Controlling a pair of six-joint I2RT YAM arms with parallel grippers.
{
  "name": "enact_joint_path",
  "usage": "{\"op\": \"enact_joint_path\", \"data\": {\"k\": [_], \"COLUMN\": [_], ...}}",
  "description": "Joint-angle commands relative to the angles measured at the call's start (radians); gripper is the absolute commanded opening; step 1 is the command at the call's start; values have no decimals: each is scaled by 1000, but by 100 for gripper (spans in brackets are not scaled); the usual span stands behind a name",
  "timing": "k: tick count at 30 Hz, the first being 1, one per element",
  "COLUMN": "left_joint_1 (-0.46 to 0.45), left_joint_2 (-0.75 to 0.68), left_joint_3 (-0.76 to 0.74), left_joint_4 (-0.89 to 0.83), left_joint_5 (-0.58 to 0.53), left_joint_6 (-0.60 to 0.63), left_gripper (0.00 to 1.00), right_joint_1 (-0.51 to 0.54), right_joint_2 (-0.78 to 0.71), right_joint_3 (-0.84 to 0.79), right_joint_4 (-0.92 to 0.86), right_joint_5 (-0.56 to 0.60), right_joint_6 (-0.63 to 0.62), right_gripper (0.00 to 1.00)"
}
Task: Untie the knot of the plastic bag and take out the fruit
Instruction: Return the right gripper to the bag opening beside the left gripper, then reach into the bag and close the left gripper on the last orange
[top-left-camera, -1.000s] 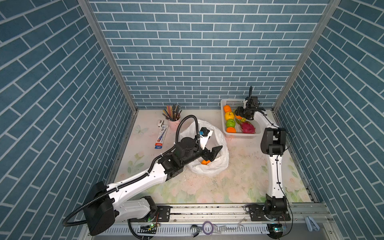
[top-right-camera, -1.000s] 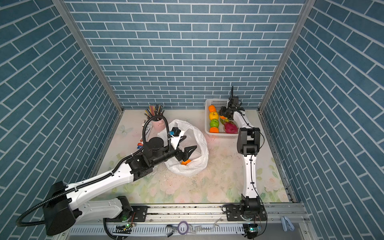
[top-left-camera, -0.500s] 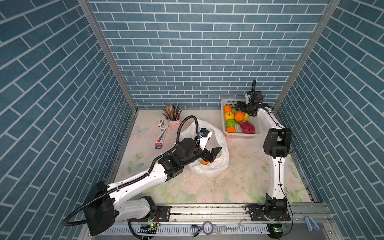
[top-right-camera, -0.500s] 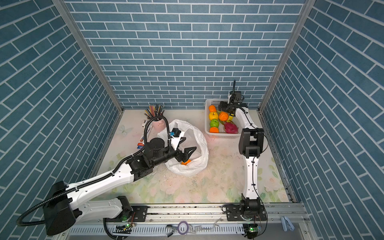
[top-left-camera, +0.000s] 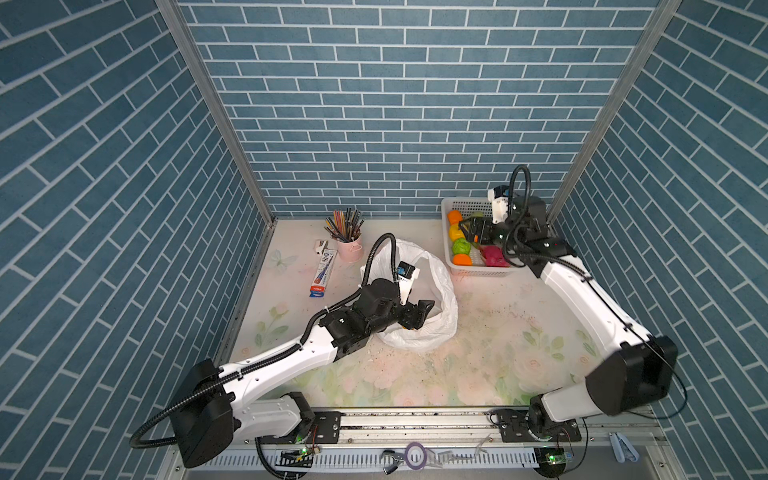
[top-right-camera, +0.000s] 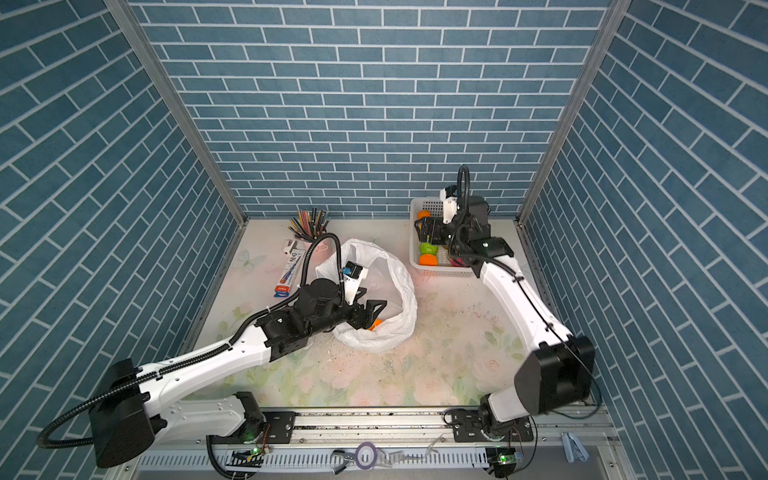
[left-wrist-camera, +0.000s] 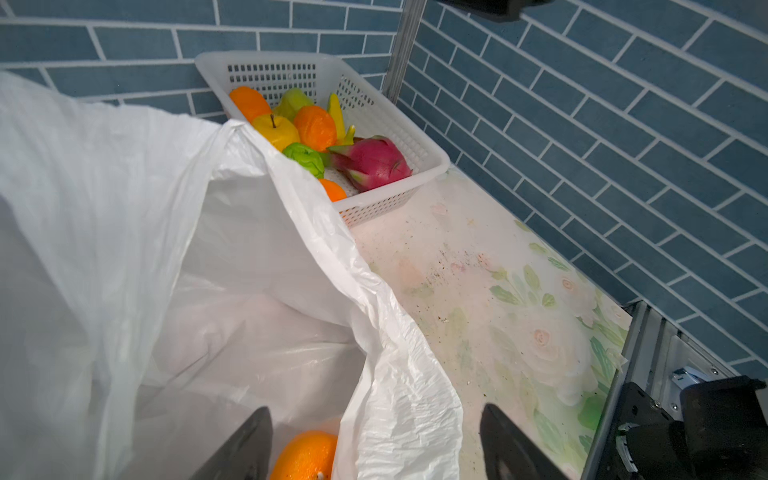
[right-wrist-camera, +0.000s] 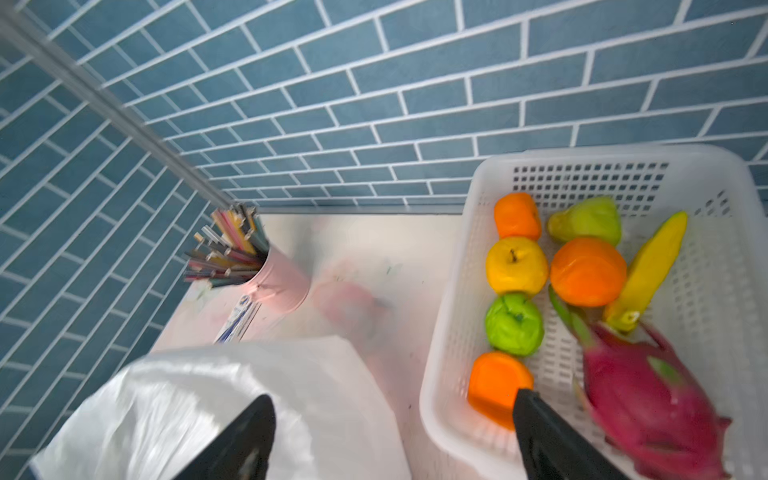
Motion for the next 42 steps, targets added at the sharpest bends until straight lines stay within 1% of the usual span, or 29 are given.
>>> {"op": "enact_joint_path", "data": {"k": [1, 2, 5, 9, 13, 16, 18, 23, 25, 29, 31, 33, 36, 39, 42], "left_joint_1": [-2, -3, -1, -1, -2, -1, -3, -4, -5, -11, -17, -17, -16, -13, 7], "left_joint_2": [-14, -15, -19, -27, -19, -9, -5, 8, 25, 66, 53, 19, -21, -17, 44], "left_joint_3": [-30, -40, -71, -117, -169, -203, -244, -329, -340, -326, -313, -301, -274, -223, -156], "left_joint_4": [-82, -99, -138, -151, -134, -127, -102, -43, -32, -29, -19, -5, -3, -16, -44], "left_joint_5": [-77, -93, -119, -114, -89, -64, -29, 1, 9, 17, 14, 2, -29, -57, -48], "left_joint_6": [-90, -106, -153, -207, -259, -292, -303, -324, -316, -292, -278, -272, -270, -268, -281], "left_gripper": [75, 74, 69, 62, 55, 50, 47, 39, 39, 39, 39, 44, 47, 48, 49], "right_joint_1": [52, 78, 149, 234, 321, 388, 431, 496, 522, 565, 575, 578, 577, 578, 581], "right_joint_2": [-142, -189, -291, -339, -308, -273, -231, -98, -47, 41, 46, 20, -21, -49, -50], "right_joint_3": [-153, -204, -316, -403, -437, -459, -467, -429, -412, -354, -360, -395, -461, -536, -593], "right_joint_4": [24, 27, 31, 34, 12, 32, 57, 64, 70, 32, 8, 10, 26, 78, 113], "right_joint_5": [24, 28, 22, 13, 20, 19, 11, 4, 21, 85, 143, 189, 225, 182, 134], "right_joint_6": [98, 114, 156, 196, 230, 250, 257, 285, 290, 288, 301, 329, 371, 401, 430], "right_gripper": [83, 80, 75, 69, 66, 64, 64, 63, 63, 68, 68, 68, 62, 54, 46]}}
